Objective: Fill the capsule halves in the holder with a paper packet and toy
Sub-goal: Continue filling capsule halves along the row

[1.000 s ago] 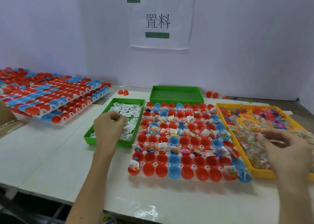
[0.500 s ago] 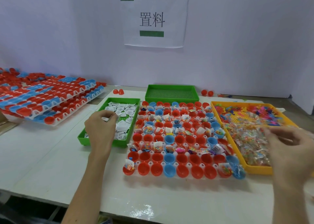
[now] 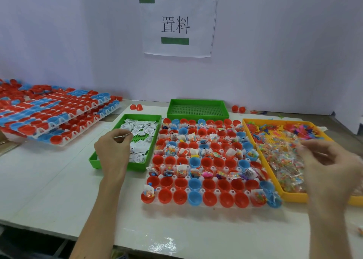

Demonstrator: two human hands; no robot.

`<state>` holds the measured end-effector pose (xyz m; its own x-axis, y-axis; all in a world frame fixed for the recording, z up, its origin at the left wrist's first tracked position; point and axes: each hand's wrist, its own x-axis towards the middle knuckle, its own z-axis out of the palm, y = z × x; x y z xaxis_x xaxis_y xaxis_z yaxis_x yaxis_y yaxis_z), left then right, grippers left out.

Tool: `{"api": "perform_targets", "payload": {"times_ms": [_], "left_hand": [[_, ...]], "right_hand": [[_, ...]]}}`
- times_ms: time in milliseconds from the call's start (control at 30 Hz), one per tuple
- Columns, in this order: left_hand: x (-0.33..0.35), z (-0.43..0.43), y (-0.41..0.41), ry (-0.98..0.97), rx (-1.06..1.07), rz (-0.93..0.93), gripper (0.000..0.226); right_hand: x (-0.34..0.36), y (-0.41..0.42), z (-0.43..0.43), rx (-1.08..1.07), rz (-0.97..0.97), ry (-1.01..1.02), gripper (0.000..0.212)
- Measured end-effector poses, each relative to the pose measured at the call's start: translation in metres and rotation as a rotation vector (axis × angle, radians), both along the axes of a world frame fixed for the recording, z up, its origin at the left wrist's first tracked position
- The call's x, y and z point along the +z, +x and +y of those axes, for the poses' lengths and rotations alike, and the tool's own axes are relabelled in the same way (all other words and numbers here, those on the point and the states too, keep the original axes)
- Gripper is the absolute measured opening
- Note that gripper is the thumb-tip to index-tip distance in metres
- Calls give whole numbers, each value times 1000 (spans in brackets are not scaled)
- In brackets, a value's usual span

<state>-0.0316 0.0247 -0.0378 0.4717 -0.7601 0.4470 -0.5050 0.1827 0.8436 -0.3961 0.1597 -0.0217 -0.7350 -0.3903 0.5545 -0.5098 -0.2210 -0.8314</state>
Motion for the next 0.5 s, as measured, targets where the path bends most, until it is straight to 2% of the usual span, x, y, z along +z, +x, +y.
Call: {"api": "perform_targets", "payload": {"times_ms": [200, 367, 500], "left_hand": [[3, 6, 3, -43, 39, 91, 6], [17, 21, -5, -58, 24, 77, 7], [52, 58, -36, -210, -206, 171, 18]], "right_hand": [[9, 21, -1, 107, -54, -42, 14], [20, 36, 2, 186, -87, -64, 23], [35, 56, 6, 392, -177, -79, 18]]}}
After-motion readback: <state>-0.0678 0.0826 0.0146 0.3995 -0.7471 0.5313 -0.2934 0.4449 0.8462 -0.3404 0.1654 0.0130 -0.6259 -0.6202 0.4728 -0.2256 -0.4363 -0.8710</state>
